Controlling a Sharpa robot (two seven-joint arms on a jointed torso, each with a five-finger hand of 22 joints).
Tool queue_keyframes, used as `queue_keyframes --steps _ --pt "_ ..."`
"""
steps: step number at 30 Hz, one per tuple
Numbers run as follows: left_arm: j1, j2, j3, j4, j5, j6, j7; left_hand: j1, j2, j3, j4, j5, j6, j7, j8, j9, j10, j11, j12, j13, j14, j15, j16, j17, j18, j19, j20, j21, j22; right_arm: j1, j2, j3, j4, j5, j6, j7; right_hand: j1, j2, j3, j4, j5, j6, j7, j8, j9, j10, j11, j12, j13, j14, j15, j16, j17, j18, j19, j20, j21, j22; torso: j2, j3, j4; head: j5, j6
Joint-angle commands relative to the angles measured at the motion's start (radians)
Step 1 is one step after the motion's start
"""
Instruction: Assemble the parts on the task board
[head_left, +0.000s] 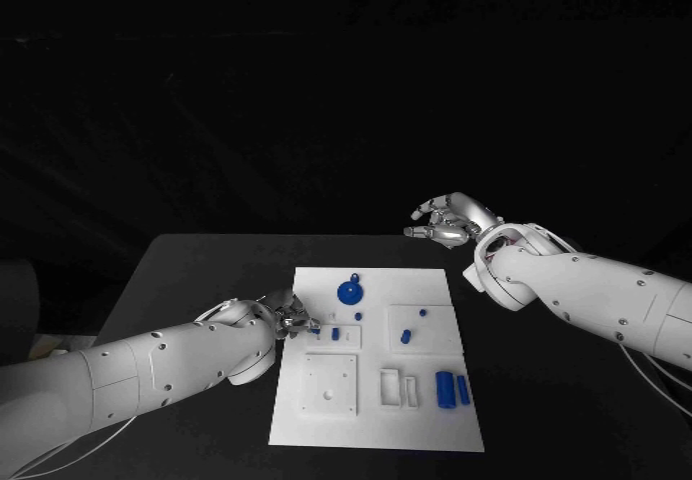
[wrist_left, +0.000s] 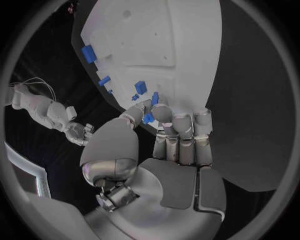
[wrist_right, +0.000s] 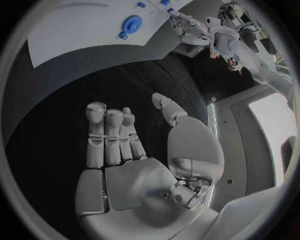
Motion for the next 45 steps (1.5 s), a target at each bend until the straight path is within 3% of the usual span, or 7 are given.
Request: queue_keyframes --steps 1,18,45 --pt "-0.003 0.005 0.001 -0.007 -0.02 0.012 0.007 0.012 0.001 0.133 -0.131 0.007 0.03 -0.013 0.002 0.084 0.019 -0.02 0.004 0.002 0.02 -0.03 0.005 0.001 0.007 0.008 -0.127 0.004 0.016 0.0 0.001 0.0 0.0 -0.002 0.013 0.006 0.001 0.006 -0.001 0.004 0.0 0.002 0.007 0.002 -0.001 -0.007 0.002 0.005 -0.001 0.005 -0.004 -0.003 -0.001 0.101 0.003 -0.008 -0.005 0.001 0.0 0.0003 -0.0004 0.0 -0.003" --pt "-0.017 0.016 0.001 -0.019 -0.019 0.026 0.015 0.012 0.002 0.134 -0.132 0.008 0.03 -0.013 0.002 0.084 0.019 -0.02 0.005 0.003 0.02 -0.031 0.005 0.002 0.007 0.009 -0.127 0.005 0.016 0.0 0.001 0.0 0.001 -0.003 0.015 0.006 0.001 0.006 -0.001 0.005 0.0 0.002 0.007 0.002 -0.001 -0.008 0.002 0.006 -0.003 0.005 -0.004 -0.003 -0.001 0.101 0.003 -0.008 -0.006 0.002 0.0 0.001 0.0001 -0.003 -0.006" --pt "-0.017 0.011 0.001 -0.019 -0.018 0.075 0.013 0.014 0.001 0.135 -0.137 0.009 0.03 -0.014 0.001 0.084 0.018 -0.021 0.006 0.004 0.02 -0.031 0.005 0.002 0.007 0.008 -0.127 0.005 0.016 -0.001 -0.001 0.0 0.001 -0.003 0.016 0.005 0.001 0.006 -0.001 0.005 0.0 0.003 0.007 0.002 -0.002 -0.008 0.002 0.007 -0.004 0.005 -0.004 -0.003 -0.001 0.101 0.003 -0.008 -0.006 0.003 0.0 0.0002 0.0002 -0.003 -0.011"
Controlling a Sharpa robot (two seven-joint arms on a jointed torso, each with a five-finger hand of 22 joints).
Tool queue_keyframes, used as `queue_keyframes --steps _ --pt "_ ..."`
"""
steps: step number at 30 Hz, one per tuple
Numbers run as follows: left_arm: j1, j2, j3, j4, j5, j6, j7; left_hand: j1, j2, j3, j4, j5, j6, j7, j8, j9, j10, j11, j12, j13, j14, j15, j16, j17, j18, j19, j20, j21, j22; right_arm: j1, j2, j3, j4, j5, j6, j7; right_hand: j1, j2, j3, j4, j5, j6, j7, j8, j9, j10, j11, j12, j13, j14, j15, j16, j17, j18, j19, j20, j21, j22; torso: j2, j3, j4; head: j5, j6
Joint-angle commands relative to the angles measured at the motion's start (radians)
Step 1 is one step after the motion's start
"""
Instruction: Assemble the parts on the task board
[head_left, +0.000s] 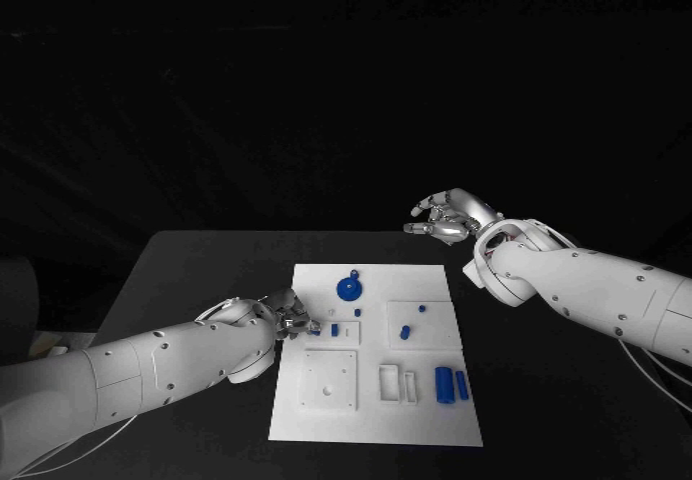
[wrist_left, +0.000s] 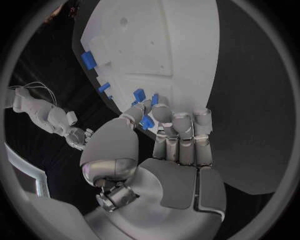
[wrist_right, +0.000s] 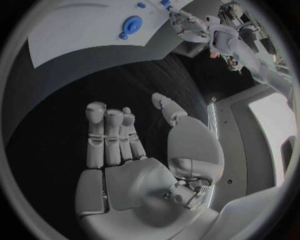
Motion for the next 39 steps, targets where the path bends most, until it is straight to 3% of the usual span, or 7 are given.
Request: queue_keyframes --steps 1,39 --pt "-0.003 0.0 -0.002 0.001 -0.002 0.03 0.0 0.012 0.002 0.137 -0.135 0.004 0.029 -0.013 0.001 0.047 0.017 -0.02 0.006 0.001 0.017 -0.028 0.006 0.001 0.007 0.008 -0.127 0.005 0.017 -0.001 0.001 0.0 0.001 -0.003 0.012 0.005 0.001 0.006 -0.001 0.005 0.0 0.0 0.006 0.002 -0.001 -0.008 0.002 0.007 -0.001 0.003 -0.002 -0.003 -0.001 0.101 -0.001 -0.007 -0.006 0.001 0.0 -0.0001 -0.0002 0.0 0.0" --pt "-0.003 -0.012 -0.001 -0.004 0.0 0.063 0.03 0.02 0.0 0.14 -0.142 0.002 0.03 -0.014 0.001 0.048 0.015 -0.021 0.006 0.003 0.016 -0.028 0.005 0.002 0.008 0.008 -0.127 0.006 0.017 -0.001 0.002 0.0 -0.001 -0.004 0.014 0.004 0.001 0.006 -0.002 0.006 0.0 0.0 0.006 0.002 -0.002 -0.009 0.002 0.008 -0.003 0.003 -0.001 -0.003 -0.001 0.101 -0.001 -0.007 -0.007 0.002 0.0 0.0005 -0.0006 0.001 0.001"
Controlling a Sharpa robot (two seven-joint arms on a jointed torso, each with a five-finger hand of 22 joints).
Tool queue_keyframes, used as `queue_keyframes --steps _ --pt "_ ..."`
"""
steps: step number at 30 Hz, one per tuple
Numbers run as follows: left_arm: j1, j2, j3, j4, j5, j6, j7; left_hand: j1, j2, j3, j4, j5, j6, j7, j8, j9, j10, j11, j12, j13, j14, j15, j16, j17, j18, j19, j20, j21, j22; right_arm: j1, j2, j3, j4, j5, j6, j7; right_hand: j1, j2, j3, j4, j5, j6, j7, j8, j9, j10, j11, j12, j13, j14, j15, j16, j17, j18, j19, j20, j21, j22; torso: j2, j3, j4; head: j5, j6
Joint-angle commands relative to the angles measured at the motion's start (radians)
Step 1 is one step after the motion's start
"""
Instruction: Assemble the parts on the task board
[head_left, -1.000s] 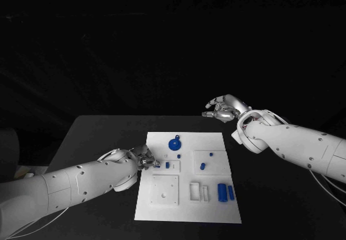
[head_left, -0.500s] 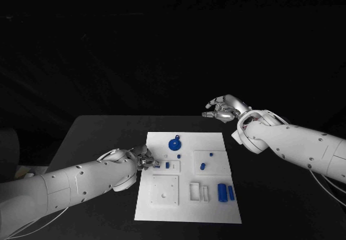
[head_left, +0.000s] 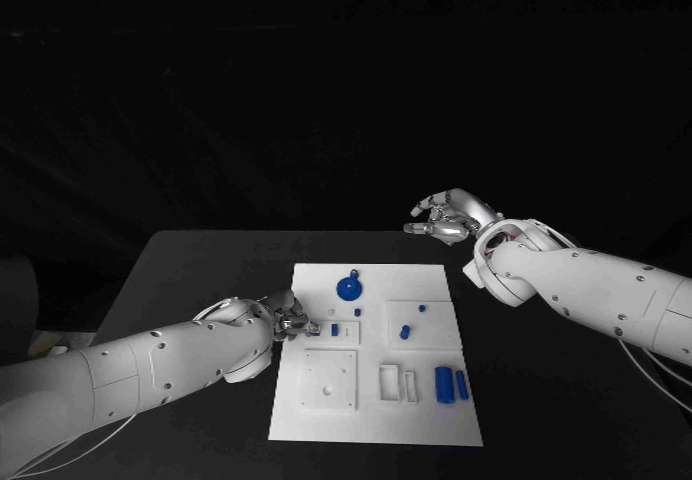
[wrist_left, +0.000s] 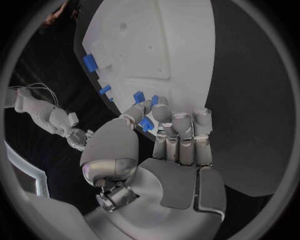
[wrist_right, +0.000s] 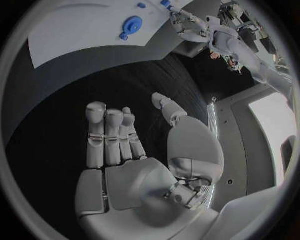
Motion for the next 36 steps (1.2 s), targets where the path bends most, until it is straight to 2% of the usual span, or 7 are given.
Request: queue_keyframes --steps 1,13,21,30,36 --pt "-0.003 -0.004 -0.002 0.001 0.0 0.034 0.01 0.017 0.004 0.141 -0.141 0.002 0.026 -0.015 0.003 0.019 0.015 -0.021 0.006 0.001 0.016 -0.028 0.005 0.001 0.008 0.008 -0.127 0.006 0.016 0.0 0.001 0.0 0.0 -0.004 0.013 0.005 0.001 0.006 -0.002 0.006 0.0 -0.001 0.006 0.002 -0.001 -0.005 -0.002 0.005 -0.001 0.004 -0.002 -0.003 -0.001 0.101 0.0 -0.007 -0.003 0.002 0.0 0.0005 0.0002 0.0 0.002" --pt "-0.001 -0.004 -0.001 -0.01 0.0 0.078 0.01 0.02 0.004 0.143 -0.142 -0.002 0.025 -0.015 0.003 0.019 0.014 -0.021 0.006 0.001 0.015 -0.028 0.005 0.001 0.008 0.007 -0.127 0.006 0.016 -0.001 0.001 0.0 0.001 -0.004 0.013 0.005 0.001 0.006 -0.002 0.006 0.0 -0.001 0.006 0.002 -0.001 -0.005 -0.002 0.005 -0.002 0.004 -0.002 -0.003 -0.001 0.101 0.0 -0.007 -0.004 0.002 0.0 0.0007 -0.0006 0.0 0.004" --pt "0.004 0.013 -0.001 -0.032 0.0 0.15 -0.008 0.023 0.005 0.143 -0.143 -0.004 0.024 -0.015 0.002 0.02 0.013 -0.021 0.005 0.002 0.015 -0.027 0.004 0.001 0.007 0.006 -0.126 0.006 0.016 -0.001 0.003 0.0 0.0 -0.004 0.014 0.005 0.001 0.006 -0.002 0.006 0.001 -0.001 0.006 0.002 -0.002 -0.006 -0.002 0.006 -0.003 0.004 -0.002 -0.003 -0.001 0.101 0.0 -0.007 -0.004 0.002 0.0 0.0007 -0.0012 0.0 0.003" --pt "0.01 0.026 -0.001 -0.054 -0.006 0.148 -0.022 0.025 0.006 0.144 -0.144 -0.005 0.023 -0.015 0.002 0.021 0.012 -0.021 0.004 0.002 0.014 -0.027 0.003 0.0 0.007 0.006 -0.126 0.006 0.016 -0.001 0.005 0.0 -0.001 -0.004 0.015 0.005 0.001 0.006 -0.002 0.006 0.001 -0.001 0.006 0.002 -0.002 -0.006 -0.002 0.006 -0.003 0.004 -0.002 -0.003 -0.001 0.101 0.0 -0.007 -0.004 0.003 0.0 0.0013 -0.0008 -0.002 -0.001" --pt "0.021 0.037 -0.001 -0.069 -0.008 0.157 -0.025 0.025 0.006 0.144 -0.144 -0.006 0.023 -0.015 0.002 0.021 0.012 -0.021 0.004 0.002 0.014 -0.027 0.003 0.0 0.007 0.006 -0.126 0.006 0.016 -0.001 0.007 0.0 -0.002 -0.004 0.016 0.005 0.001 0.006 -0.002 0.006 0.001 -0.002 0.006 0.002 -0.002 -0.006 -0.002 0.006 -0.004 0.004 -0.002 -0.003 -0.001 0.101 0.0 -0.007 -0.004 0.003 0.0 0.0019 -0.0003 -0.001 -0.003"
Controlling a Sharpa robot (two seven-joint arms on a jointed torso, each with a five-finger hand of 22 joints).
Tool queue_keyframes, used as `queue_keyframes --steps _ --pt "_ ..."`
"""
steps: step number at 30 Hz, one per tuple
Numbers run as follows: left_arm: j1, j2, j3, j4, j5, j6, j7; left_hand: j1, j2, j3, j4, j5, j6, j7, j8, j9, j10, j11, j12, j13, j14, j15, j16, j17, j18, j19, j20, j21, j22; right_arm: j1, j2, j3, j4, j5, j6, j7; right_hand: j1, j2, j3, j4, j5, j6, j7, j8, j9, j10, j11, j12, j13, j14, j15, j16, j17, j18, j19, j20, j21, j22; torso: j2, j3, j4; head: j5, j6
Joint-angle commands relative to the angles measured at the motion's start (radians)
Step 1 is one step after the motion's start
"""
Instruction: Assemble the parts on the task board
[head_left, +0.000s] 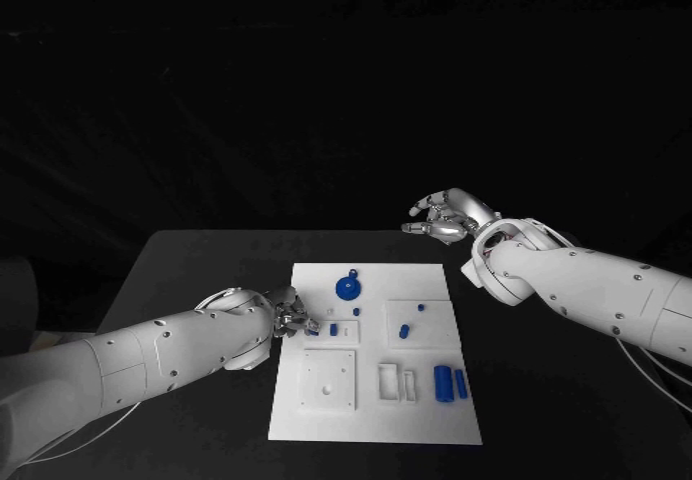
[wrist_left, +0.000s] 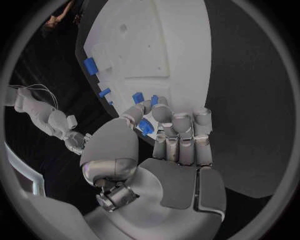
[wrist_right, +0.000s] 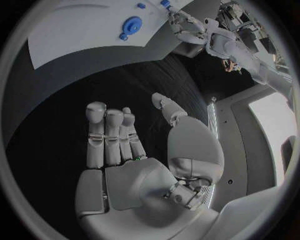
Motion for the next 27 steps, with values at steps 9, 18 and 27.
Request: queue_keyframes --steps 9,18,27 --pt "0.02 0.017 -0.004 -0.017 -0.031 0.121 -0.052 0.023 0.009 0.145 -0.143 0.0 0.02 -0.014 0.002 0.002 0.012 -0.021 0.005 0.001 0.012 -0.025 0.003 0.001 0.007 0.006 -0.126 0.006 0.016 -0.002 0.007 0.0 -0.003 -0.004 0.018 0.005 0.001 0.006 -0.002 0.006 0.001 0.002 0.007 0.002 -0.001 -0.006 -0.002 0.007 -0.002 0.005 -0.003 -0.003 -0.001 0.101 0.0 -0.007 -0.004 0.001 0.0 0.0008 0.0003 0.004 -0.002" --pt "0.021 0.024 -0.004 -0.011 -0.055 0.152 -0.057 0.023 0.008 0.144 -0.143 0.003 0.021 -0.014 0.002 0.003 0.013 -0.021 0.005 0.002 0.013 -0.025 0.004 0.001 0.007 0.006 -0.125 0.007 0.017 -0.002 0.008 0.0 -0.004 -0.004 0.019 0.005 0.001 0.006 -0.002 0.006 0.001 0.001 0.007 0.002 -0.001 -0.007 -0.002 0.007 -0.003 0.005 -0.003 -0.003 -0.001 0.101 0.0 -0.007 -0.005 0.002 0.0 0.0005 0.0014 0.001 -0.004" --pt "0.021 0.024 -0.004 -0.006 -0.059 0.135 -0.053 0.012 0.003 0.138 -0.13 0.011 0.016 -0.01 -0.002 0.002 0.015 -0.017 0.006 0.004 0.013 -0.024 0.004 0.001 0.005 0.006 -0.124 0.008 0.016 -0.002 0.007 0.0 -0.004 -0.004 0.019 0.005 0.001 0.006 -0.002 0.005 0.001 0.001 0.007 0.002 -0.002 -0.007 -0.002 0.008 -0.003 0.005 -0.003 -0.003 -0.001 0.101 0.0 -0.007 -0.005 0.002 -0.001 -0.0005 0.0021 0.0 -0.005"
